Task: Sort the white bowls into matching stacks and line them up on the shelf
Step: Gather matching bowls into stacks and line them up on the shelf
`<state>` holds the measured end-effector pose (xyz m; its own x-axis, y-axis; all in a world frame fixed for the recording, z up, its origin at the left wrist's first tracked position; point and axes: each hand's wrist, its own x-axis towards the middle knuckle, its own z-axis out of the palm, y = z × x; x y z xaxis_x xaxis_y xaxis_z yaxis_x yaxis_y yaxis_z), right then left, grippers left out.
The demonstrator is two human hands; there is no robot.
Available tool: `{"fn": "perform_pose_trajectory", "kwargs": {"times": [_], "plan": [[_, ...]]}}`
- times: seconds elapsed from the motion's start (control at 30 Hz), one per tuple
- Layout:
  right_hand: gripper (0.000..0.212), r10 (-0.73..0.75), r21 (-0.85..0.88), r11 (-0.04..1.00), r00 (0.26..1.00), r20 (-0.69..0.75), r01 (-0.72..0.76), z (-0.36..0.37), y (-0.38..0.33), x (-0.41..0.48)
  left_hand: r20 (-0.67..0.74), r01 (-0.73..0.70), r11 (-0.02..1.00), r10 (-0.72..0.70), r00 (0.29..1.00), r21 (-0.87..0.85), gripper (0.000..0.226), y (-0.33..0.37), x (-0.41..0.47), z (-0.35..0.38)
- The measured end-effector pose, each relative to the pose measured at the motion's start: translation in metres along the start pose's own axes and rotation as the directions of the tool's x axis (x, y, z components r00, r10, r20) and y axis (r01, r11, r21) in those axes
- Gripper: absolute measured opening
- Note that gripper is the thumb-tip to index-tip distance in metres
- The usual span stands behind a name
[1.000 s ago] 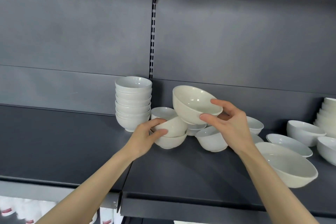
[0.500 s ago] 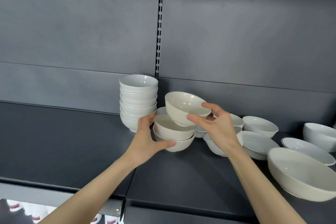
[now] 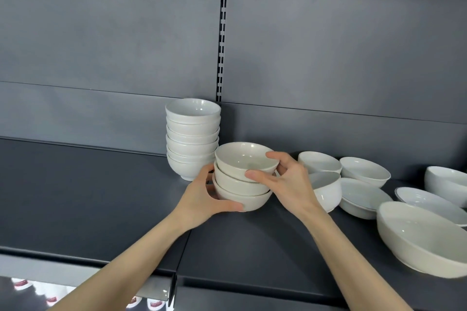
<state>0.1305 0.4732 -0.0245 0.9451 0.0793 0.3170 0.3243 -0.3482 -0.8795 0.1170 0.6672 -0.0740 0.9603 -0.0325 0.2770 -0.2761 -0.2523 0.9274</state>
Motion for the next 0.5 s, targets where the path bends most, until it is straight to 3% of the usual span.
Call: {"fn": "perform_pose_trajectory", "kwargs": {"times": [0.13,0.27,0.5], "plan": [[0.075,-0.002,-0.053,0.999,1.000,0.018,0.003,0.0003,0.0068,-0.0057,0.013,0.002,1.000,-0.002,1.000,-0.010,0.094,0.0011,-0.0034,-0.0030],[0.095,-0.020,-0.018,1.000,0.999,0.028,0.021,0.0007,0.0095,-0.0088,0.023,0.008,1.000,-0.007,1.000,-0.014,0.089,0.0000,-0.0032,-0.0051],[0.093,-0.043,-0.037,0.998,0.995,0.089,0.047,-0.0011,0.0095,-0.0078,0.054,0.015,0.999,-0.013,0.998,-0.034,0.093,0.0000,-0.0064,-0.0042]]}}
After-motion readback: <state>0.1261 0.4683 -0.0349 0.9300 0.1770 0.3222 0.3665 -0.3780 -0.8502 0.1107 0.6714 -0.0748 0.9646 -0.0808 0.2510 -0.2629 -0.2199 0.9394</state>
